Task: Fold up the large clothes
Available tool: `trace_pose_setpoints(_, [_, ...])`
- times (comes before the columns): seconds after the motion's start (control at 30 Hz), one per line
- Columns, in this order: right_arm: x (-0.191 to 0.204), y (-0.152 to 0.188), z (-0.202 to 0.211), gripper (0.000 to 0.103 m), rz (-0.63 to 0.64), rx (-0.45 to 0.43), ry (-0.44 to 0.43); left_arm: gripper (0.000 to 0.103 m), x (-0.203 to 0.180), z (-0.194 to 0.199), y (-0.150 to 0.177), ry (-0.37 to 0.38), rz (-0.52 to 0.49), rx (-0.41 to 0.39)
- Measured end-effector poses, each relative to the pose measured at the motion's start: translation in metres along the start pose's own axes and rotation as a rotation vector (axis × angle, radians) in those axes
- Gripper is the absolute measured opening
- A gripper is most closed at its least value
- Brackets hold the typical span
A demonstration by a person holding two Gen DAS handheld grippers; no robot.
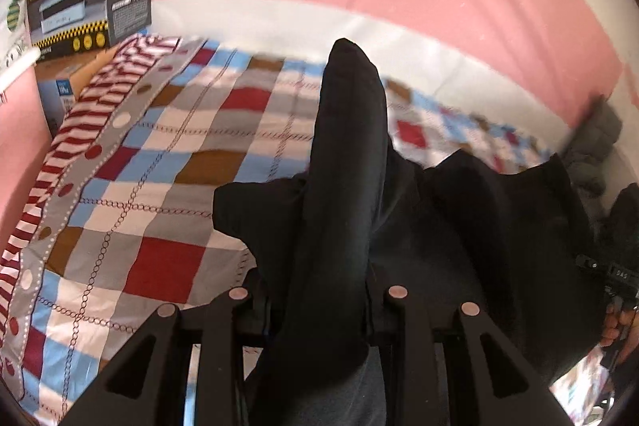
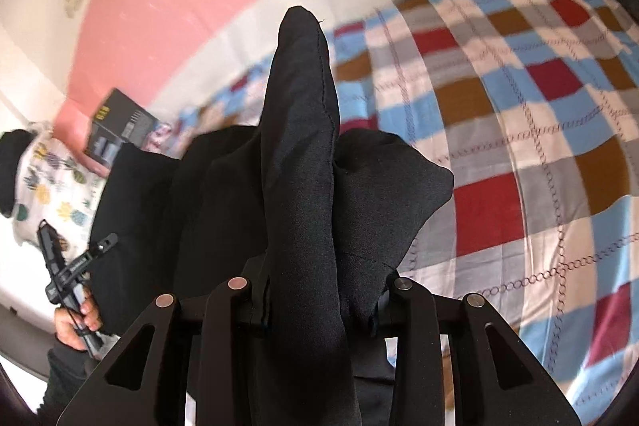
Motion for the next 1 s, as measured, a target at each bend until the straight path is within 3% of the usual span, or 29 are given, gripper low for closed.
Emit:
trace_pose_setpoints(0.07, [-0.014,0.005,-0.021,0.038,-0.017,0.030,0.031,0.036,0.024,-0.017,0.010,-0.024,0.041,0.019])
trace_pose_setpoints(0.13, [-0.031,0.014,-0.039,0.043,-0.041,0.073,0.042,0.047,0.049,-0.034,0.026,-0.019,0.096,0.042])
trace_pose_setpoints(0.23, [-0.041,0.029,-0.055,0.057,-0.046,0.092,0.037,0.062,0.062,-0.048,0.044,-0.009,0.101,0.033])
trace_pose_setpoints(0.37, [-0.052,0.033,-0.057,0.069,-0.114,0.103,-0.001,0.069,0.067,-0.048,0.049,-0.002,0.139,0.015])
trace_pose_setpoints(0.5, [-0.052,0.034,-0.033,0.069,-0.112,0.092,0.071,0.067,0.063,-0.030,0.044,-0.053,0.130,0.017])
trace_pose_setpoints(0.6, [-0.047,0.036,-0.002,0.069,-0.036,0.017,0.162,0.066,0.061,-0.001,0.037,-0.094,0.112,-0.031])
trace_pose_setpoints(0.77, [-0.027,0.051,0.053,0.068,0.062,-0.127,0.209,0.065,0.039,0.047,0.040,-0.066,0.080,-0.130])
trace_pose_setpoints(0.8, [-0.022,0.055,0.054,0.062,0.090,-0.136,0.224,0.065,0.032,0.050,0.046,-0.060,0.062,-0.130])
trace_pose_setpoints(0.83, [-0.018,0.060,0.053,0.055,0.123,-0.141,0.248,0.065,0.023,0.049,0.054,-0.060,0.035,-0.119])
trace_pose_setpoints(0.87, [-0.014,0.066,0.048,0.041,0.161,-0.132,0.274,0.065,0.017,0.045,0.062,-0.067,0.010,-0.101])
trace_pose_setpoints(1.0, [-0.021,0.083,0.012,0.038,0.219,-0.066,0.368,0.065,0.018,0.007,0.095,-0.160,-0.034,0.034])
Point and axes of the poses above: each gripper's, at about its wrist camera, not at the fingertips, and z roughly against the way its jaws point, x to its left, y to its underside, the point moved 8 cm from there along -z, roughly the way its jaws point, and after that the axes turned 15 degrees about y, right-handed, at the moved point
